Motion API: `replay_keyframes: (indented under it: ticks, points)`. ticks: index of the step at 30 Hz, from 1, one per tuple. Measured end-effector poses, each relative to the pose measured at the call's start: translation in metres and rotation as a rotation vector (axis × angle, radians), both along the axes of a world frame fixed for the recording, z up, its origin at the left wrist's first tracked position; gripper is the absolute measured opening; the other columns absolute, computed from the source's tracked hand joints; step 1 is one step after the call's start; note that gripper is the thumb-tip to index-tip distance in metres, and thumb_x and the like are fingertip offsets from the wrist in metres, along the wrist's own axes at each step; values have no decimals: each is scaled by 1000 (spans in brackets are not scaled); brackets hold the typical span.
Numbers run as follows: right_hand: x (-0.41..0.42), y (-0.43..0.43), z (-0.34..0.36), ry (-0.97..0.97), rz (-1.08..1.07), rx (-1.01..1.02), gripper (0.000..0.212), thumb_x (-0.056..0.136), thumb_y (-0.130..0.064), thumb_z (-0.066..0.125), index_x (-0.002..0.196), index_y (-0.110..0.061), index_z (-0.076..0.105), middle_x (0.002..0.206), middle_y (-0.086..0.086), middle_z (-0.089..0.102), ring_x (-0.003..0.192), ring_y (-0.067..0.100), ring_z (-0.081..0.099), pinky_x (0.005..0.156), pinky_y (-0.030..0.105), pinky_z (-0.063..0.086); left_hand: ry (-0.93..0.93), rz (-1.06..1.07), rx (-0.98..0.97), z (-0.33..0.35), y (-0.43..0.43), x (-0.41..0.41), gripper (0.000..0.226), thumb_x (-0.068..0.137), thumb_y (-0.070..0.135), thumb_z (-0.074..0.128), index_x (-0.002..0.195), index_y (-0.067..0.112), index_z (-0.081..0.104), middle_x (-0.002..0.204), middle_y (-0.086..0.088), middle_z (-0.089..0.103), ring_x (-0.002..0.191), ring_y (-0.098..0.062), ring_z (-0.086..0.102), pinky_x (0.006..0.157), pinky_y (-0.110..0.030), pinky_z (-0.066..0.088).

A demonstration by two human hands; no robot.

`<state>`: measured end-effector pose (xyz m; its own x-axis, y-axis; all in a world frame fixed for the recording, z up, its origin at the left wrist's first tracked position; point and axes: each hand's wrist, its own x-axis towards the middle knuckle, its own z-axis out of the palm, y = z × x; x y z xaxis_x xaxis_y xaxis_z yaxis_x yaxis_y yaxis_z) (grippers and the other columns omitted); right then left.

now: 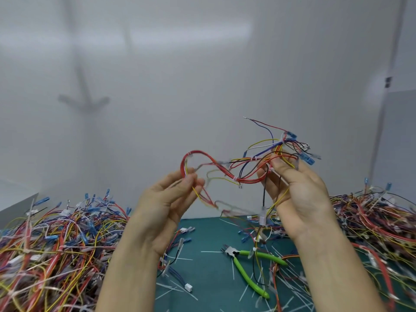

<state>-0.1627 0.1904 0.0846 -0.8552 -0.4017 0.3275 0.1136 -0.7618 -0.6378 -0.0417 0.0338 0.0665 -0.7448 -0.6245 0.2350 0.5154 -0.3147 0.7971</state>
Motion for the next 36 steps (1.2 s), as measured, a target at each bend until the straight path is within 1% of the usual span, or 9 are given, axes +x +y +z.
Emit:
replay_keyframes:
  ticks: [6, 12, 14, 17, 21, 26, 29, 33, 36]
  points:
    - [3, 3, 1, 97, -47, 76, 21, 87, -1, 66, 107, -9, 67, 84, 2, 76, 65, 18, 72, 58, 23, 58, -639, 266, -663, -29, -7, -7, 5, 85, -4, 69, 89, -3, 69, 79, -21, 73, 68, -24, 68, 76, -40, 59]
    - [6, 6, 3, 279, -152, 225, 19, 91, -5, 64, 101, -19, 71, 82, 0, 76, 63, 13, 69, 53, 20, 54, -777, 54, -867, -27, 3, -10, 7, 88, 10, 70, 89, 4, 73, 78, -16, 75, 64, -18, 65, 75, -39, 59]
    - [7, 9, 4, 325, -165, 258, 18, 92, -7, 65, 103, -18, 72, 83, 1, 76, 62, 12, 68, 51, 19, 53, -910, 18, -1046, -21, 12, -8, 32, 93, 34, 65, 80, 6, 70, 74, -14, 72, 63, -19, 63, 72, -41, 57]
    - [7, 10, 5, 379, -196, 290, 18, 91, -5, 65, 100, -20, 72, 82, -1, 76, 65, 11, 70, 53, 19, 54, -985, 492, -1410, -5, 31, -4, 49, 96, 59, 43, 82, 17, 64, 82, -3, 70, 84, -23, 67, 70, -34, 49]
    - [11, 7, 6, 521, -308, 357, 22, 89, -8, 70, 90, -30, 72, 82, -10, 77, 79, 0, 70, 71, 16, 55, -404, 466, -1243, 18, 52, 3, 39, 92, 58, 51, 120, 35, 66, 124, 20, 65, 115, 7, 55, 98, -17, 43]
    - [18, -1, 3, 621, -396, 471, 20, 85, -12, 76, 85, -32, 77, 61, -14, 63, 58, 13, 53, 65, 30, 53, -369, 446, -1169, 13, 69, -9, 38, 82, 40, 71, 119, 35, 63, 106, 15, 72, 82, 1, 69, 82, -35, 56]
    - [25, -3, 4, 584, -335, 450, 19, 82, -7, 75, 86, -25, 79, 70, 2, 74, 66, 28, 67, 53, 31, 56, -255, 464, -1086, 12, 73, -16, 24, 82, 24, 69, 105, 32, 66, 92, 11, 73, 61, -8, 70, 70, -39, 59]
    - [29, -1, 7, 646, -339, 474, 20, 76, -22, 81, 94, -28, 78, 76, -3, 73, 64, 22, 65, 57, 29, 57, -123, 411, -860, 13, 69, -16, 24, 85, 12, 69, 97, 32, 70, 83, 8, 74, 55, -13, 72, 50, -26, 58]
    - [37, -1, 11, 754, -416, 510, 33, 77, -20, 81, 108, -29, 73, 85, -15, 71, 65, 3, 61, 70, 24, 56, -63, 366, -677, 20, 64, -19, 22, 86, 4, 70, 98, 23, 69, 80, -3, 75, 61, -19, 73, 54, -32, 59]
